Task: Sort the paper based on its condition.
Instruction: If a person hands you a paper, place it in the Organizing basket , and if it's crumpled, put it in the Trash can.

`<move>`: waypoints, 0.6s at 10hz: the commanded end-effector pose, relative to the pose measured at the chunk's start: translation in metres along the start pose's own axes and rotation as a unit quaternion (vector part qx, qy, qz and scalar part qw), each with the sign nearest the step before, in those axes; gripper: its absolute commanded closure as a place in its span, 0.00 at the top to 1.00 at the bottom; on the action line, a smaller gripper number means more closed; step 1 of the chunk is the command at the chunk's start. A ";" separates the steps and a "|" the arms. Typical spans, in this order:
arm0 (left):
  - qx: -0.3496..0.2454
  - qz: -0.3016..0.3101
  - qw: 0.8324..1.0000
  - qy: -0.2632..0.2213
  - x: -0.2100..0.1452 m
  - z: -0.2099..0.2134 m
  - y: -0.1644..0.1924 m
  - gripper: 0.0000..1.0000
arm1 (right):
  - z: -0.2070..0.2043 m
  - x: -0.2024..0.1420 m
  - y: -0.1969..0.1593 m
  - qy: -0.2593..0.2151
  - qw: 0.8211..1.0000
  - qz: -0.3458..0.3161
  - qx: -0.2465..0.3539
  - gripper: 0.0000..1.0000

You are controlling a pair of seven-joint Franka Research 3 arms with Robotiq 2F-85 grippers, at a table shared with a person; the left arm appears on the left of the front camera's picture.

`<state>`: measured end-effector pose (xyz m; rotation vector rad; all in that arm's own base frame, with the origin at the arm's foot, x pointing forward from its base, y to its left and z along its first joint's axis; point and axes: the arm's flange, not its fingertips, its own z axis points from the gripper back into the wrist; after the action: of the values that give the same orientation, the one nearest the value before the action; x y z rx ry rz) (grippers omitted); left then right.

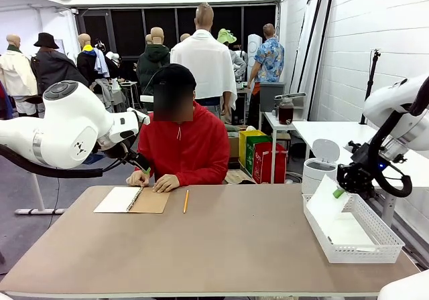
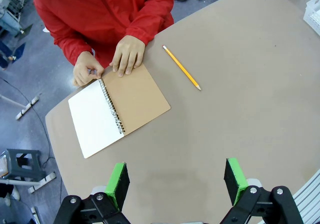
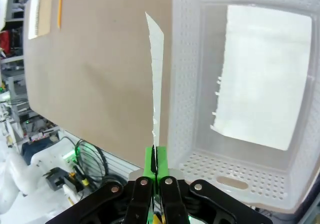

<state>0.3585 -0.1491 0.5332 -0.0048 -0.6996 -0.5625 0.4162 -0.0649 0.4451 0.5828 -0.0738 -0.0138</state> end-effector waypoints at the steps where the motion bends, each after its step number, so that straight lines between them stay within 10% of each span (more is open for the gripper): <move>1: 0.000 -0.001 1.000 0.001 -0.001 -0.001 0.000 1.00 | -0.008 -0.002 -0.020 -0.005 1.000 0.000 -0.021 0.00; 6: 0.000 -0.001 1.000 0.001 -0.001 -0.001 0.000 1.00 | -0.013 0.016 -0.042 -0.067 0.996 -0.039 -0.045 0.00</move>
<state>0.3585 -0.1491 0.5332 -0.0047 -0.6997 -0.5625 0.4315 -0.0946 0.4175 0.4996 -0.1480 -0.0914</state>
